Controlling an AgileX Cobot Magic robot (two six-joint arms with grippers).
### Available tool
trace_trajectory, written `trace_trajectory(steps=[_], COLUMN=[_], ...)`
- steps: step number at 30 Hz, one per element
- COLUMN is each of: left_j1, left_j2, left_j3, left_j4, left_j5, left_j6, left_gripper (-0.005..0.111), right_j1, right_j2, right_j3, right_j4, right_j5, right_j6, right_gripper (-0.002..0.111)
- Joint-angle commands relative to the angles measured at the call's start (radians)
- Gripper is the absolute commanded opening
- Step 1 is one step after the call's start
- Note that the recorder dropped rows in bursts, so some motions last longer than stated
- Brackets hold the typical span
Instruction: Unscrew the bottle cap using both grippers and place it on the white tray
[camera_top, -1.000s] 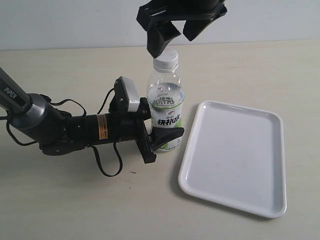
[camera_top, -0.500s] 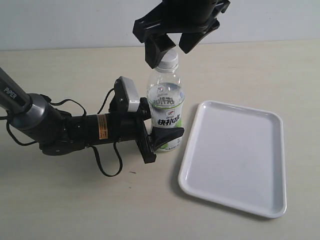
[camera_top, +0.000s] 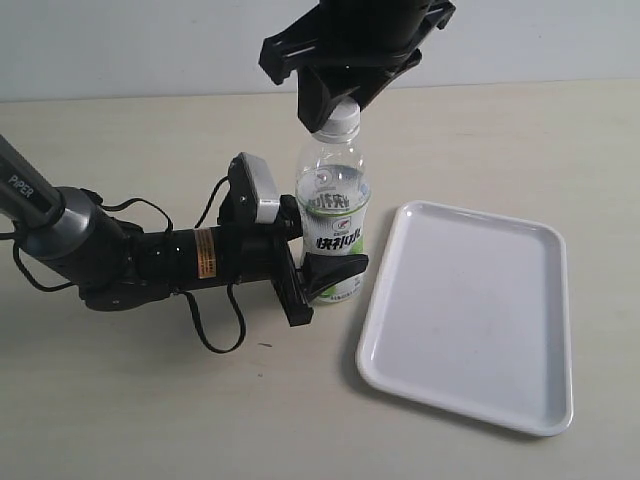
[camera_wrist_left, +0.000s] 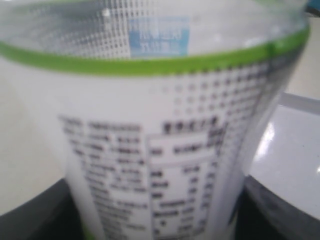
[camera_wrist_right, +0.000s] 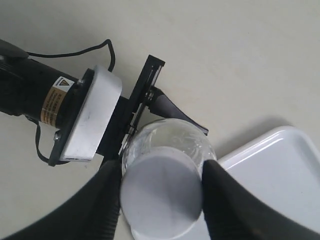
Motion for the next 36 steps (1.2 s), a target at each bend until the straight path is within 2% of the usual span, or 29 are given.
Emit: trace_trajectory(steps=[1, 4, 18, 36], left_j1=[-0.007, -0.007, -0.007, -0.007], left_j2=[0.000, 0.000, 0.000, 0.000], left_j3=[0.000, 0.000, 0.000, 0.000], left_j4=[0.010, 0.010, 0.006, -0.008], left_j5=[0.037, 0.037, 0.037, 0.037], left_j6=[0.008, 0.008, 0.008, 0.008], left_gripper=[0.000, 0.000, 0.000, 0.000], right_j1=[-0.002, -0.002, -0.002, -0.002], right_j2=[-0.003, -0.003, -0.003, -0.056], right_j3=[-0.008, -0.008, -0.008, -0.008], right_j4=[-0.017, -0.017, -0.022, -0.018], right_j5=[0.009, 0.013, 0.013, 0.013], right_j6=[-0.032, -0.103, -0.845, -0.899], right_gripper=[0.012, 0.000, 0.000, 0.000])
